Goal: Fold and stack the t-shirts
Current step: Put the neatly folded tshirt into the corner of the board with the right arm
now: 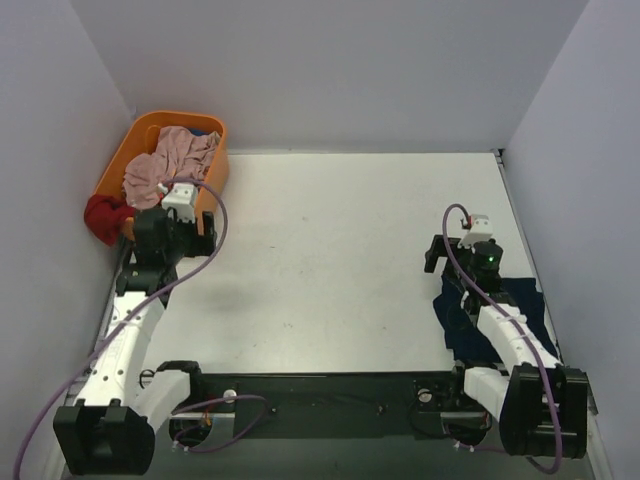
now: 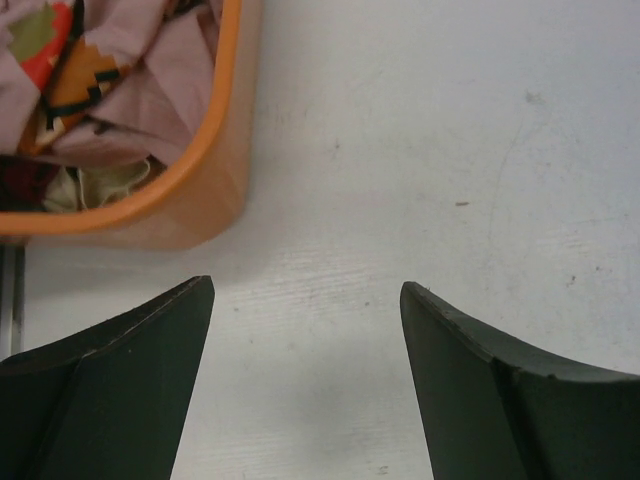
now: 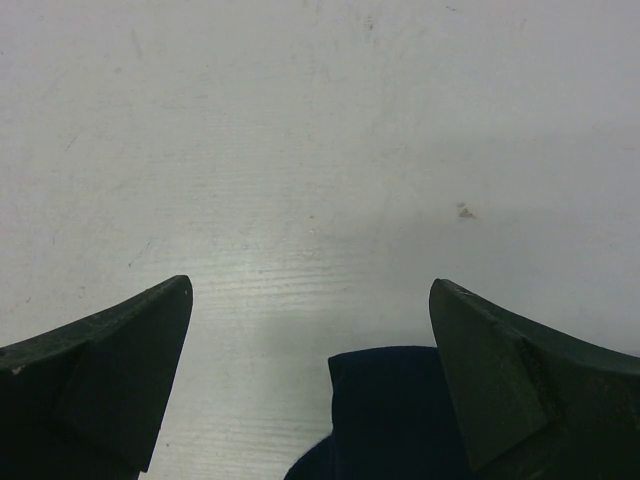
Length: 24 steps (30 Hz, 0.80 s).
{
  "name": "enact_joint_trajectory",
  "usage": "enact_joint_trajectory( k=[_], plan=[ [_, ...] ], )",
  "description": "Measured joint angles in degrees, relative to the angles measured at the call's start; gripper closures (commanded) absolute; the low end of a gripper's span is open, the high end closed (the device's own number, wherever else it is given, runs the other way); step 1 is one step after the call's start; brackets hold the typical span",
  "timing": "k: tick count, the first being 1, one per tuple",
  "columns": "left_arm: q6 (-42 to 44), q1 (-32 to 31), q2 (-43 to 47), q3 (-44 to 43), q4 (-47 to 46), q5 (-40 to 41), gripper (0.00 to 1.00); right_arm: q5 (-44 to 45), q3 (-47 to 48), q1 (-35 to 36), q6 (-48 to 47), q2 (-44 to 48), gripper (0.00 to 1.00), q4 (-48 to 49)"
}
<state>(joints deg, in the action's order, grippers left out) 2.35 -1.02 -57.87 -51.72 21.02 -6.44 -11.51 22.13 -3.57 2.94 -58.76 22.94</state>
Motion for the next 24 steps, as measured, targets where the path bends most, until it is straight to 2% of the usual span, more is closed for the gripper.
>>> enact_joint_trajectory(
  k=[1, 7, 10, 15, 24],
  plan=[
    [-0.35, 0.02, 1.99, 3.78, -2.23, 0.85, 0.11, -0.33, -1.38, 0.22, 0.52, -0.2, 0.0, 1.4],
    [-4.22, 0.0, 21.14, 28.74, -14.27, 3.3, 0.09, -1.86, -6.97, 0.7, 2.97, -0.96, 0.0, 8.13],
    [-5.51, 0.0, 29.97, 36.35, -16.98, 3.91, 0.09, -1.64, -8.04, 1.2, 3.06, 0.92, 0.0, 8.11],
    [-6.12, 0.0, 36.76, 42.58, -19.41, 5.81, 0.08, -0.31, -10.03, 1.99, 3.04, 6.45, 0.0, 8.85],
    [-6.43, 0.0, 33.38, 44.89, -22.12, 12.33, 0.07, 2.25, -15.52, 2.58, 3.3, 10.58, 0.0, 8.79]
  ],
)
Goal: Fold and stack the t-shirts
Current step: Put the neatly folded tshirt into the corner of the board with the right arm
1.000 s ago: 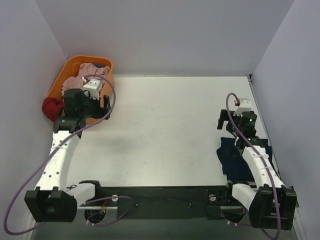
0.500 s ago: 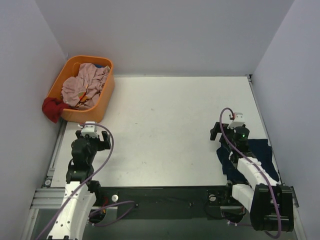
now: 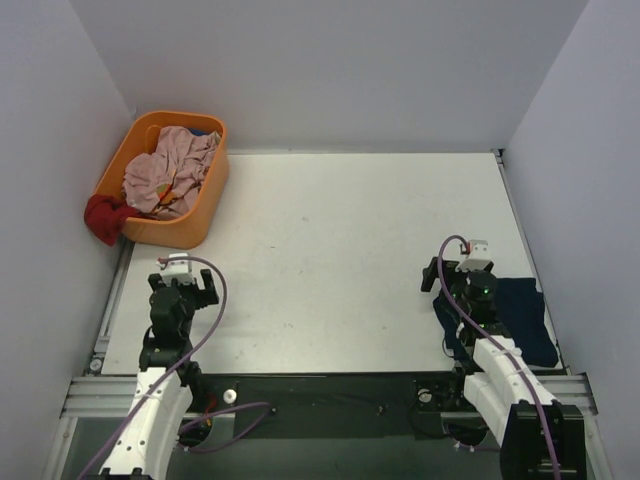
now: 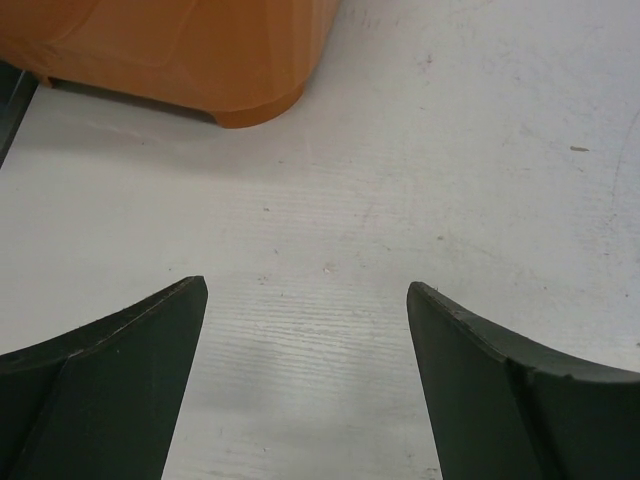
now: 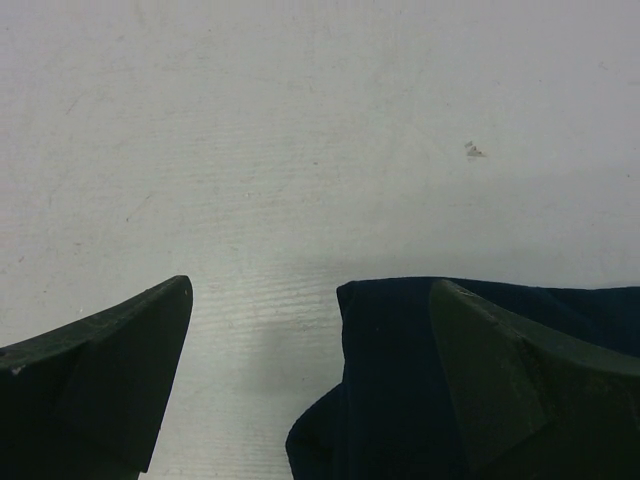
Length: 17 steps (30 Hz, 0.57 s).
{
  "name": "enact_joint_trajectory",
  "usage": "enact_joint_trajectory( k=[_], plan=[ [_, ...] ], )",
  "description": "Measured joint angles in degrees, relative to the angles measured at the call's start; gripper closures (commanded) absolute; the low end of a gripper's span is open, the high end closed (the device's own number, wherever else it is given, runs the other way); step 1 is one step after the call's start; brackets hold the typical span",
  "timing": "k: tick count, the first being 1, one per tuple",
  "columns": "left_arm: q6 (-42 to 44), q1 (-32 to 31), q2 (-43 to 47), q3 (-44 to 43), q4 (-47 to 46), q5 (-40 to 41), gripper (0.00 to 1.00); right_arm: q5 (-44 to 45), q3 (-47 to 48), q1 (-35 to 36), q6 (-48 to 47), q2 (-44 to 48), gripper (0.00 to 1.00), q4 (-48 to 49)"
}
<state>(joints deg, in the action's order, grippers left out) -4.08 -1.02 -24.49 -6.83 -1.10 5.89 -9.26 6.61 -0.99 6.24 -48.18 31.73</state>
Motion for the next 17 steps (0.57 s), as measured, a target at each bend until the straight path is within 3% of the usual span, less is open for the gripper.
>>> enact_joint_trajectory(
  k=[14, 17],
  plan=[
    [1.95, 0.0, -4.07, 0.04, -3.02, 0.26, 0.07, 0.9, -0.24, 0.31, -0.07, 2.84, 0.0, -1.22],
    [1.73, 0.0, -4.11, 0.07, -3.08, -0.15, 0.03, 0.9, -0.24, 0.31, -0.07, 2.82, 0.0, -1.25]
  ],
)
